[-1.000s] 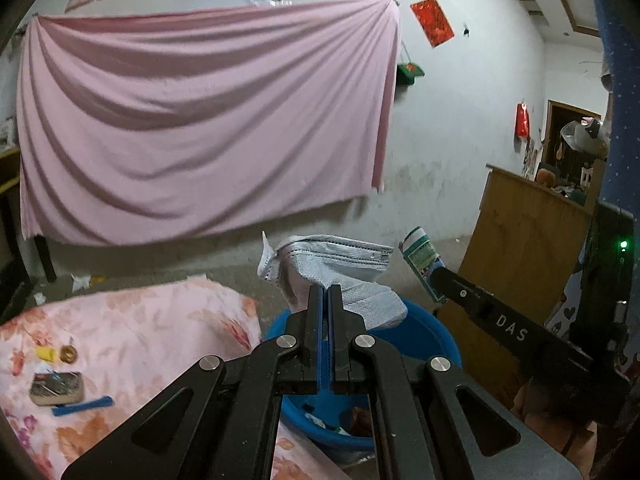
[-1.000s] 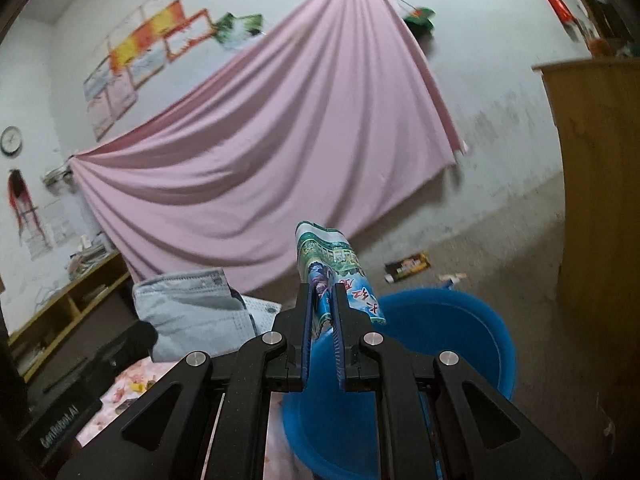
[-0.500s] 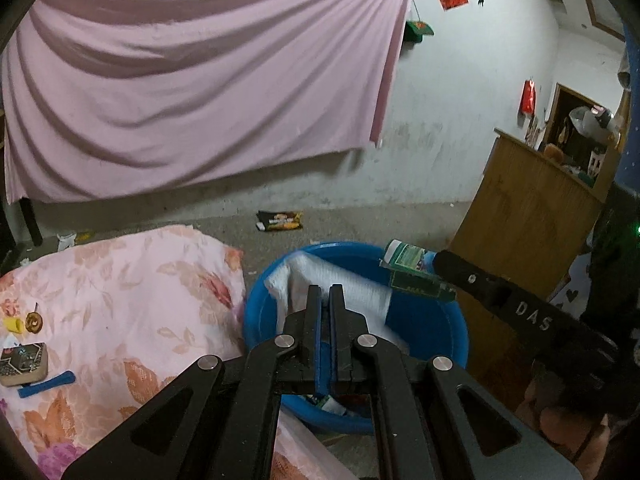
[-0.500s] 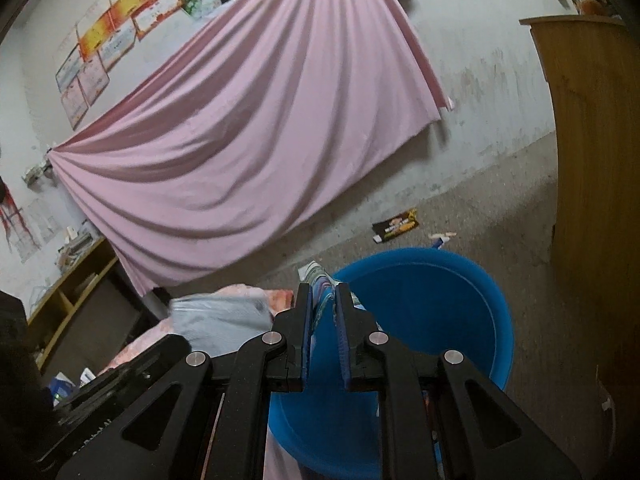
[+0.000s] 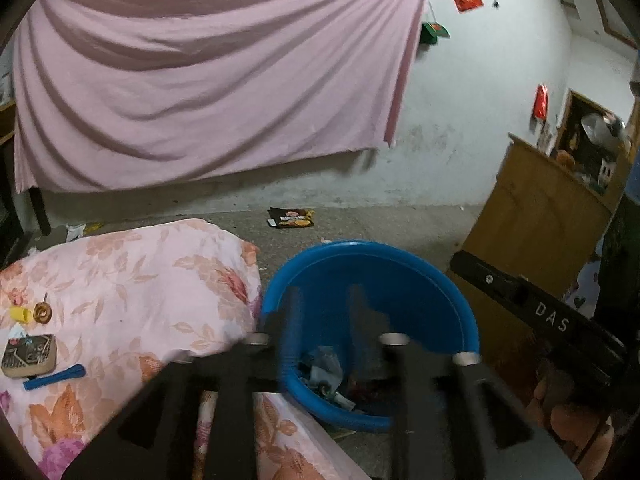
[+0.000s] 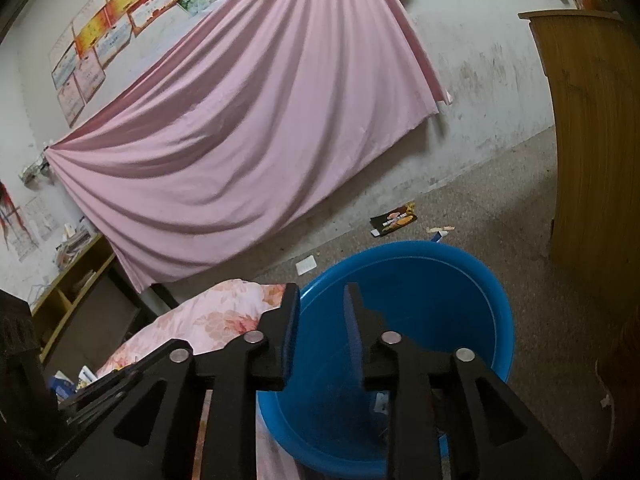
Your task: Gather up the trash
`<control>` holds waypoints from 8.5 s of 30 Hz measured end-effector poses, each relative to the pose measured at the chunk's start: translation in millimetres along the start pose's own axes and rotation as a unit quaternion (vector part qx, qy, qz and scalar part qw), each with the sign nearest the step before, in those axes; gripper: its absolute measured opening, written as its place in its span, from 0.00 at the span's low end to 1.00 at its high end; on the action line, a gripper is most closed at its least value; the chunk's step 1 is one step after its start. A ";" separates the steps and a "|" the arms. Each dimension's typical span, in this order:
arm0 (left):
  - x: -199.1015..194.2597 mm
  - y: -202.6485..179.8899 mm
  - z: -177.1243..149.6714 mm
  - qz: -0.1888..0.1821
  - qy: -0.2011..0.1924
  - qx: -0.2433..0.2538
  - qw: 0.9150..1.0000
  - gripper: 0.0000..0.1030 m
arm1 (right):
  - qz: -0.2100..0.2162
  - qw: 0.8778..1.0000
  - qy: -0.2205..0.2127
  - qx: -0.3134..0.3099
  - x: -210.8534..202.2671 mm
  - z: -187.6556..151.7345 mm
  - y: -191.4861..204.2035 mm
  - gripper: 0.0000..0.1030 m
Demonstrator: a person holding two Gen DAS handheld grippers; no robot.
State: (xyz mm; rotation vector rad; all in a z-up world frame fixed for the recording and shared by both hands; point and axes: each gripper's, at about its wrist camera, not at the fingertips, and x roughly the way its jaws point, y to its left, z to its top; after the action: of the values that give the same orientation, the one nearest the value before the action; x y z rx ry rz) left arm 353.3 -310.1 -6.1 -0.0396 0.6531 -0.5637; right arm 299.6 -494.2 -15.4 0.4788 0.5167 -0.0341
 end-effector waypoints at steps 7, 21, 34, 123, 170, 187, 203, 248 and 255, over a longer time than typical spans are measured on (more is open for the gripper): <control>-15.8 16.4 4.4 0.021 -0.013 -0.014 1.000 0.36 | 0.001 1.000 -0.004 -0.007 -0.2 -0.4 2.3 0.22; -75.5 57.3 13.5 0.075 -0.074 -0.030 0.994 0.42 | 0.040 0.997 -0.049 -0.048 -6.8 3.1 35.5 0.44; -159.5 125.0 -1.3 0.156 -0.174 -0.062 0.970 0.94 | 0.119 0.978 -0.138 -0.099 -18.6 -7.8 98.6 0.80; -129.2 303.8 -78.7 0.204 0.054 -0.173 0.962 0.64 | 0.142 0.890 0.282 -0.330 123.3 -153.0 277.1 0.74; -20.3 240.3 -52.1 0.111 0.147 -0.090 0.979 0.69 | 0.103 0.936 0.236 -0.239 111.6 -86.4 172.4 0.36; -52.7 272.0 -58.8 0.103 0.130 -0.128 0.978 0.19 | 0.127 0.918 0.258 -0.271 116.1 -98.9 203.5 0.44; -104.2 307.7 -65.2 0.113 0.103 -0.182 0.971 0.17 | 0.199 0.898 0.301 -0.253 152.3 -120.6 253.3 0.52; -52.6 302.2 -39.3 0.108 0.090 -0.166 0.976 0.46 | 0.149 0.888 0.265 -0.346 92.9 -117.8 198.9 0.06; -39.9 318.1 -31.7 0.086 0.103 -0.175 0.975 0.31 | 0.145 0.882 0.267 -0.360 104.6 -123.9 220.2 0.06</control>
State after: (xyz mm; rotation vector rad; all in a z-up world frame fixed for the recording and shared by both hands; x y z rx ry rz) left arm 462.7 -15.0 -75.0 -0.2547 0.9424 -0.2818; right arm 365.8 -233.6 -65.3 -0.1892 0.9397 0.5797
